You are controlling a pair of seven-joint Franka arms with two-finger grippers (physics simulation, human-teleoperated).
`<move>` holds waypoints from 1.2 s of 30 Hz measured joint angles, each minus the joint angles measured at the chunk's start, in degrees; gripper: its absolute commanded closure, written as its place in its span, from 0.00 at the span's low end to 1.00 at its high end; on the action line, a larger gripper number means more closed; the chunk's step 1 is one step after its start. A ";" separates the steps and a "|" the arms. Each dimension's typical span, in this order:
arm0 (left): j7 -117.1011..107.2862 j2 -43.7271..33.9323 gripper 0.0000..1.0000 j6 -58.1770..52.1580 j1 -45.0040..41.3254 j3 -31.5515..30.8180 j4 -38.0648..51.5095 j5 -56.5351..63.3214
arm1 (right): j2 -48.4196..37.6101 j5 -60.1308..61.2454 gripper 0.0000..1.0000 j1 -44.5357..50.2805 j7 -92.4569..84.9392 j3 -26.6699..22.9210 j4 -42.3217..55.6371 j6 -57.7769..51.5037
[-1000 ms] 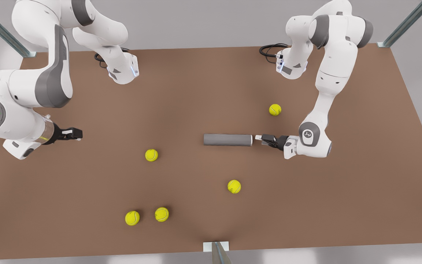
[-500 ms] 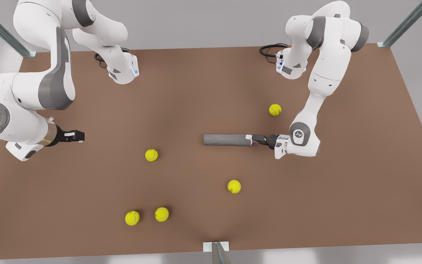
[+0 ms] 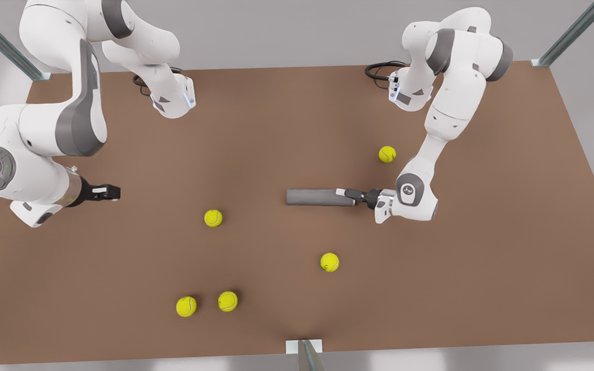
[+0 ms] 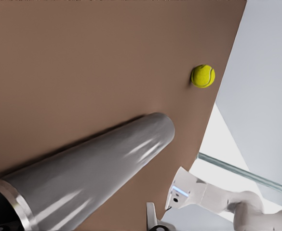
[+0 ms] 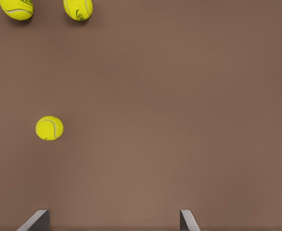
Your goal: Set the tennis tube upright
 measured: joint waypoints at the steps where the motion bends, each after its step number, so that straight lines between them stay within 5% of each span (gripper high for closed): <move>1: -0.09 0.07 0.02 0.10 0.01 -0.02 0.05 -0.06 | 0.00 0.01 0.00 -0.01 0.05 0.02 0.00 0.00; 4: -0.32 0.20 0.29 0.32 0.03 -0.04 0.10 -0.11 | 0.01 0.04 0.00 -0.07 0.18 0.03 -0.01 0.00; 12: -0.82 0.83 0.61 0.39 0.28 -0.04 0.95 0.03 | 0.09 0.04 0.00 0.10 0.42 0.03 -0.01 0.05; 22: -1.82 0.22 0.66 -0.43 0.54 0.12 2.47 0.57 | 0.09 0.04 0.00 0.27 0.61 0.03 -0.01 0.07; 28: -3.27 -3.24 0.78 -1.49 0.68 0.51 3.41 4.73 | 0.09 0.04 0.00 0.08 0.68 0.03 -0.01 0.07; 36: -7.26 -10.60 0.79 -3.81 1.73 1.64 3.53 15.03 | 0.09 0.04 0.00 0.29 0.74 0.03 -0.01 0.07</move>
